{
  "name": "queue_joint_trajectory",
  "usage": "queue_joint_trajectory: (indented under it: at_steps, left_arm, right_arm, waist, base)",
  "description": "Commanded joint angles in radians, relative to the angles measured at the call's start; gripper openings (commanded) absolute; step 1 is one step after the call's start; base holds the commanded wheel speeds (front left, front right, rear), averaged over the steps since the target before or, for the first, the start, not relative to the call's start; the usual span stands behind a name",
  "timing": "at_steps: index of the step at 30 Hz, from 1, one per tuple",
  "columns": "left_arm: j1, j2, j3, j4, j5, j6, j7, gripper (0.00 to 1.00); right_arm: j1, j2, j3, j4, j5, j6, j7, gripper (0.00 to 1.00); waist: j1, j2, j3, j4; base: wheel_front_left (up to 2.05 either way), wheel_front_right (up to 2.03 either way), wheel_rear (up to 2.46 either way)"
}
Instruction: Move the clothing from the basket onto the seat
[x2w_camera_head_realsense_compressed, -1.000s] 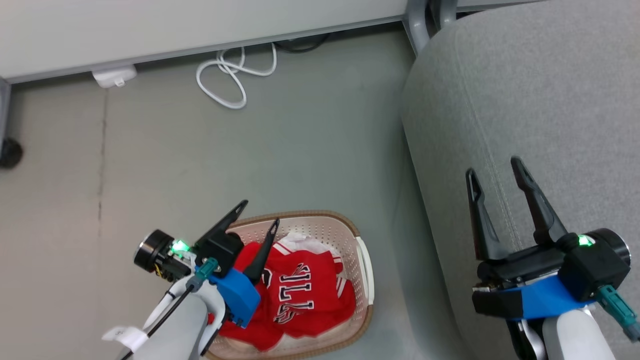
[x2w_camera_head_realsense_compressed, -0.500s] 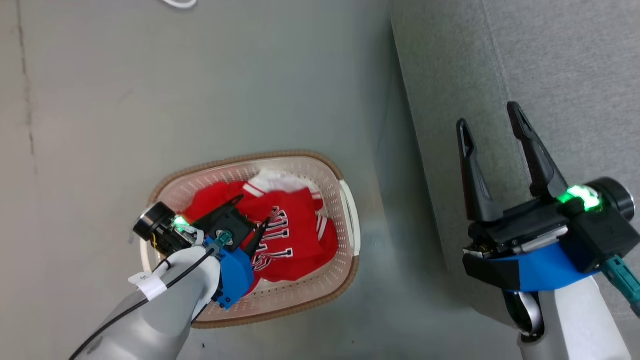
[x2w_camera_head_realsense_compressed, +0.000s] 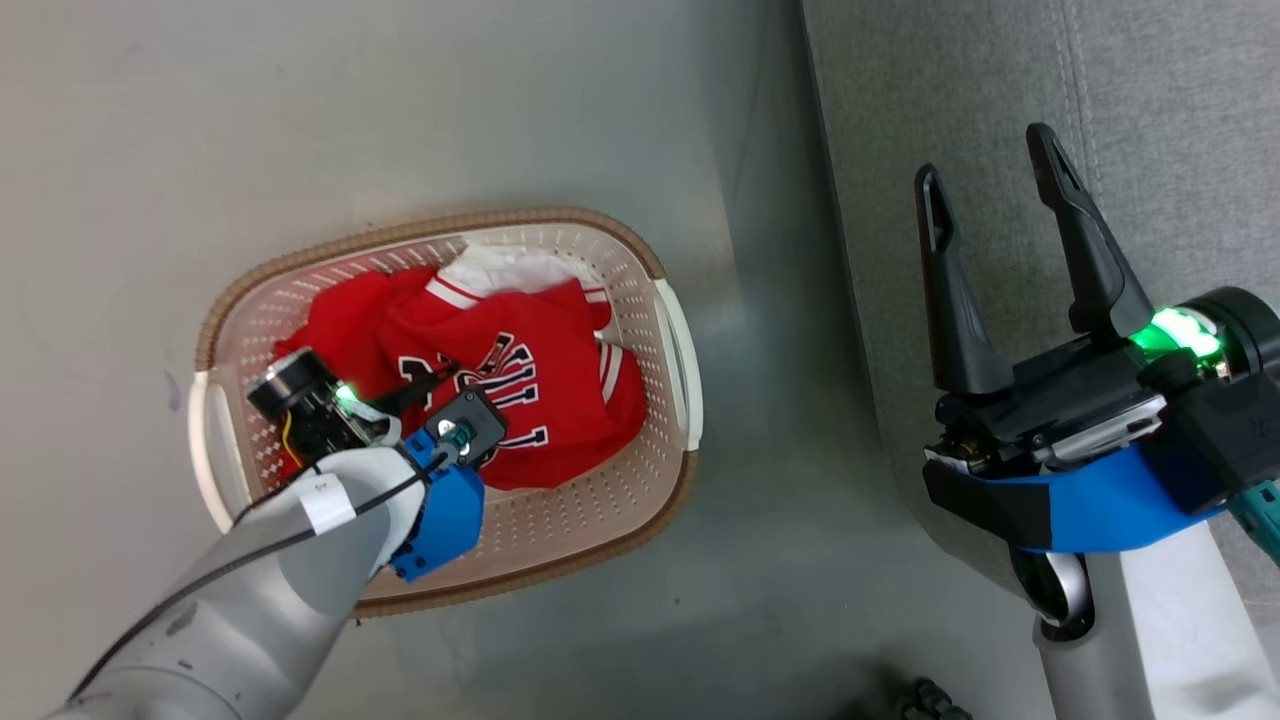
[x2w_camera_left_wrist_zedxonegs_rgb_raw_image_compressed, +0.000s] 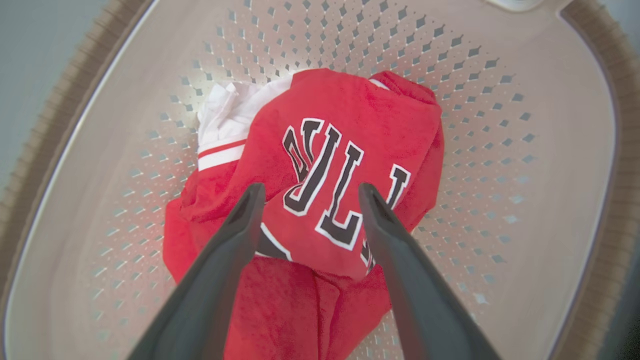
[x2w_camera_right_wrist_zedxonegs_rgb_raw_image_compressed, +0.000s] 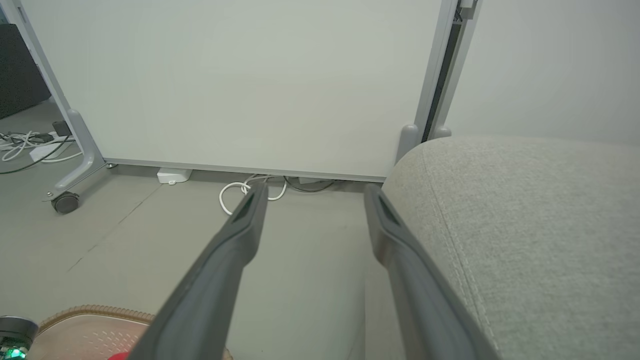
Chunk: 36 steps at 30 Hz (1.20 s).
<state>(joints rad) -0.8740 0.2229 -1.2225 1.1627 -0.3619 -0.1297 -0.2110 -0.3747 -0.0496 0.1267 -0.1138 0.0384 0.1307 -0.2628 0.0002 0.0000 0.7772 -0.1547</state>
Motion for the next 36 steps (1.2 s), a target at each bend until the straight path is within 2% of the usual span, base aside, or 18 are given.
queue_joint_trajectory:
  at_steps: [1,8,16,28,29,30,31,36]
  left_arm:
    - [-0.035,0.008,-0.014,0.011,0.005,0.000,0.008,1.00]
    - [-0.087,0.018,-0.052,0.053,0.048,0.000,0.076,1.00]
    - [-0.140,0.018,-0.060,0.071,0.111,0.000,0.105,1.00]
    - [-0.173,0.006,-0.061,0.091,0.133,-0.001,0.154,1.00]
    - [-0.170,0.005,-0.060,0.092,0.141,-0.001,0.158,0.84]
    - [-0.171,0.005,-0.060,0.092,0.142,-0.001,0.159,0.37]
    - [-0.170,0.005,-0.061,0.091,0.148,-0.001,0.160,0.02]
    - [-0.156,0.011,-0.061,0.086,0.160,-0.001,0.162,0.00]
  right_arm:
    - [-0.020,-0.001,0.000,-0.007,0.005,0.000,-0.003,1.00]
    - [-0.036,-0.001,-0.007,-0.023,0.018,0.000,-0.003,1.00]
    - [-0.037,-0.001,-0.022,-0.044,0.022,0.000,-0.003,1.00]
    - [-0.028,-0.001,-0.019,-0.093,0.013,0.000,-0.002,1.00]
    - [-0.026,-0.001,-0.018,-0.096,0.014,0.000,-0.002,1.00]
    - [-0.025,-0.001,-0.018,-0.099,0.014,0.000,-0.002,1.00]
    - [-0.025,-0.001,-0.016,-0.100,0.014,0.000,-0.002,1.00]
    - [-0.030,-0.001,-0.016,-0.100,0.013,0.000,-0.002,1.00]
  waist:
    - [-0.0002,0.0000,0.022,0.002]
    - [-0.0002,0.0000,0.108,-0.024]
    - [-0.0002,0.0000,0.191,-0.034]
    - [-0.0002,0.0000,0.246,-0.036]
    - [-0.0002,0.0000,0.248,-0.037]
    - [-0.0002,0.0000,0.249,-0.037]
    - [-0.0002,0.0000,0.249,-0.038]
    - [-0.0002,0.0000,0.245,-0.039]
  base:
    - [0.00,0.00,0.00]
    - [0.00,0.00,0.00]
    - [0.00,0.00,0.00]
    - [0.00,0.00,0.00]
    - [0.00,0.00,0.00]
    - [0.00,0.00,0.00]
    - [0.00,0.00,0.00]
    - [0.00,0.00,0.00]
